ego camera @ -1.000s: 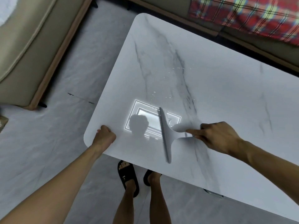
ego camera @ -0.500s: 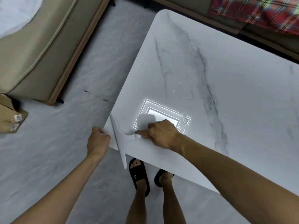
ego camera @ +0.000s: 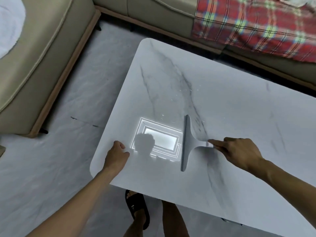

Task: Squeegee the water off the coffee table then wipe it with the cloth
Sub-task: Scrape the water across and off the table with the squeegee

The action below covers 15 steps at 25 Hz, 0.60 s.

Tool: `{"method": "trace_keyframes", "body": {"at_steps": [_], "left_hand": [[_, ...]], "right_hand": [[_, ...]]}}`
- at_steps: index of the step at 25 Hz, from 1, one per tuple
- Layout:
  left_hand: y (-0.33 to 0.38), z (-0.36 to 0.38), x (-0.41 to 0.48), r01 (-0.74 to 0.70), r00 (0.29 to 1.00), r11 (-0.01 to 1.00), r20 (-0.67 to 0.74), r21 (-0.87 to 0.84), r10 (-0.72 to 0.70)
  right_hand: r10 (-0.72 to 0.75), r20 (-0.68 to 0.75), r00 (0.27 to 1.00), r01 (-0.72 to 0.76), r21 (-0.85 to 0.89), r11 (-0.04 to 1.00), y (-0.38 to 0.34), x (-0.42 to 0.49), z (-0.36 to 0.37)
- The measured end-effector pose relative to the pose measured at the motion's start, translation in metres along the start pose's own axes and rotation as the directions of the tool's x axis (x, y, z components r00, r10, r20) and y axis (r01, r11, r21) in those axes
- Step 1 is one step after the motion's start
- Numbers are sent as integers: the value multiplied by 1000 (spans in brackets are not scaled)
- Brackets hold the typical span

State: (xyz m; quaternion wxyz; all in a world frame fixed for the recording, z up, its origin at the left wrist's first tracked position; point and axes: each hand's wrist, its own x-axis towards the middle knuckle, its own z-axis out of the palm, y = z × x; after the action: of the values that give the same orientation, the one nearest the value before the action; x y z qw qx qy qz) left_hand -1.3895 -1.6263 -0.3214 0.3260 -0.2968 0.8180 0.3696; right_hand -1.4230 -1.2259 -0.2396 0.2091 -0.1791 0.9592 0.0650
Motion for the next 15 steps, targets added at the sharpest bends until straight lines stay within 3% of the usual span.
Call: {"method": "trace_keyframes", "body": {"at_steps": [4, 8, 11, 15], "left_hand": [[31, 3, 12, 18, 998, 1000, -62, -2, -18], [46, 9, 31, 26, 994, 1000, -109, -6, -27], [64, 19, 44, 23, 996, 1000, -92, 22, -20], [95, 40, 56, 15, 1000, 995, -8, 103, -15]], "right_hand": [[-217, -79, 973, 224, 97, 970, -32, 50, -19], [-407, 42, 913, 400, 120, 909, -87, 126, -13], [-413, 30, 910, 408, 108, 907, -64, 150, -9], [-270, 24, 963, 261, 182, 948, 26, 129, -5]]}}
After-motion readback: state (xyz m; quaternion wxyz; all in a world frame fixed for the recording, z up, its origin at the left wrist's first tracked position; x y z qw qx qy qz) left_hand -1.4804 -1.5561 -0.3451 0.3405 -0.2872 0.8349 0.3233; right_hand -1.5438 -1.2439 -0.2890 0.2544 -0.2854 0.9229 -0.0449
